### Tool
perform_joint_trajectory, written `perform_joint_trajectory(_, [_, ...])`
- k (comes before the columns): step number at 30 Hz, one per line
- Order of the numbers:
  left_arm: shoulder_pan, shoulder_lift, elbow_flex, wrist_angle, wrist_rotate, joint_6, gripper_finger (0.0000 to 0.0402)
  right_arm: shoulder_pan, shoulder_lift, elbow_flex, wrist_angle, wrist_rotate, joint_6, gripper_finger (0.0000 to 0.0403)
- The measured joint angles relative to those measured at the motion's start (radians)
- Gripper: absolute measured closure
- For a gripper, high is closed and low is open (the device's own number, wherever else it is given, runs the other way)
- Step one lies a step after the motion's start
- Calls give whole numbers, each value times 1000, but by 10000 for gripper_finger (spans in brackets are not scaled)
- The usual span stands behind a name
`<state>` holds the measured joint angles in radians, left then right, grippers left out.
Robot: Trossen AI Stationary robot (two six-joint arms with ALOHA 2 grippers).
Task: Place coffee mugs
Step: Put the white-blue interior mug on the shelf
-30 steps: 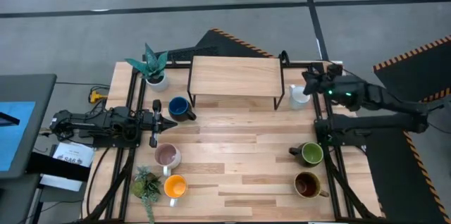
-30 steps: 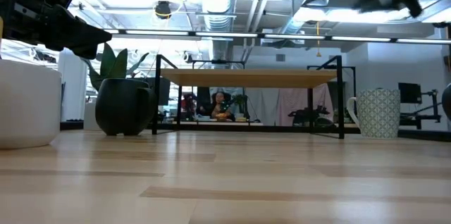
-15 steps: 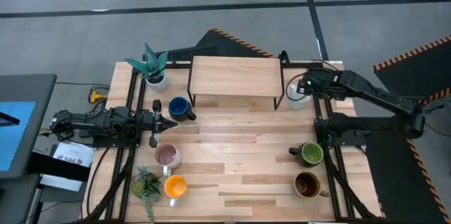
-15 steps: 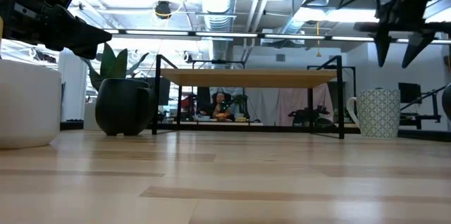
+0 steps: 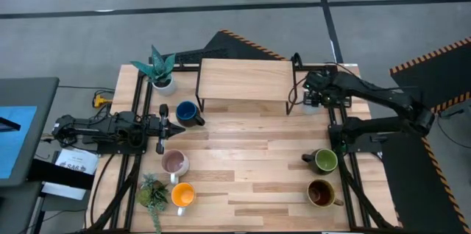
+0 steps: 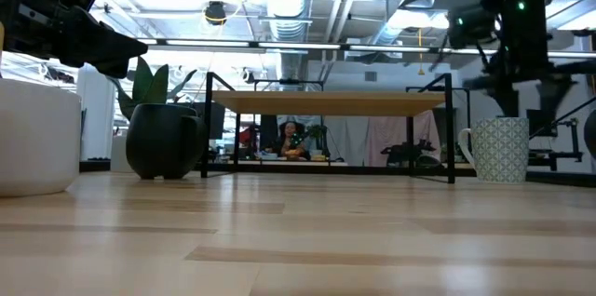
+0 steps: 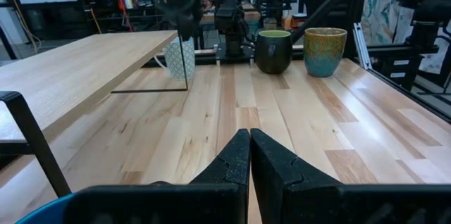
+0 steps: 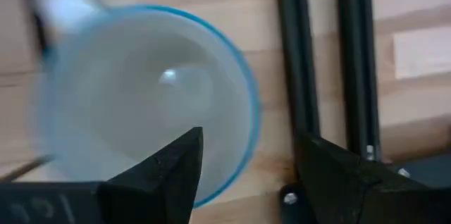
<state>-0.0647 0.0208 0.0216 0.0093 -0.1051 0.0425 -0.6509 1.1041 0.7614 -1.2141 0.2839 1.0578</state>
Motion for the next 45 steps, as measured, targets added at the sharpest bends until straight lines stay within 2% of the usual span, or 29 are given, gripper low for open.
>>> perform_joint_trajectory(9, [0, 0, 0, 0, 0, 0, 401, -11, -12, -61, 90, 1, 34, 155])
perform_joint_trajectory(12, [0, 0, 0, 0, 0, 0, 401, -24, -11, -61, 92, 11, 30, 172])
perform_joint_trajectory(15, [0, 0, 0, 0, 0, 0, 401, -36, -11, -61, 88, 16, 10, 223])
perform_joint_trajectory(19, [0, 0, 0, 0, 0, 1, 401, -45, -25, -53, 47, 29, -19, 343])
perform_joint_trajectory(20, [0, 0, 0, 0, 0, 0, 401, -46, -40, -39, 43, 30, -41, 363])
perform_joint_trajectory(22, [0, 0, 0, 0, 0, 0, 401, -40, -63, -12, 12, 40, -69, 361])
perform_joint_trajectory(26, [0, 0, 0, 0, 0, 0, 401, -39, -106, 122, -121, 105, -76, 361])
perform_joint_trajectory(31, [0, 0, 0, 0, 0, 0, 401, -37, -120, 381, -249, 224, -105, 361])
perform_joint_trajectory(35, [0, 0, 0, 0, 0, 0, 401, -36, -92, 586, -179, 258, -192, 361])
perform_joint_trajectory(41, [1, 0, 0, 0, 0, 0, 401, 6, 45, 766, 2, 131, -383, 361])
perform_joint_trajectory(45, [1, 0, 0, 0, 0, 0, 401, 80, 200, 835, -2, 64, -454, 361])
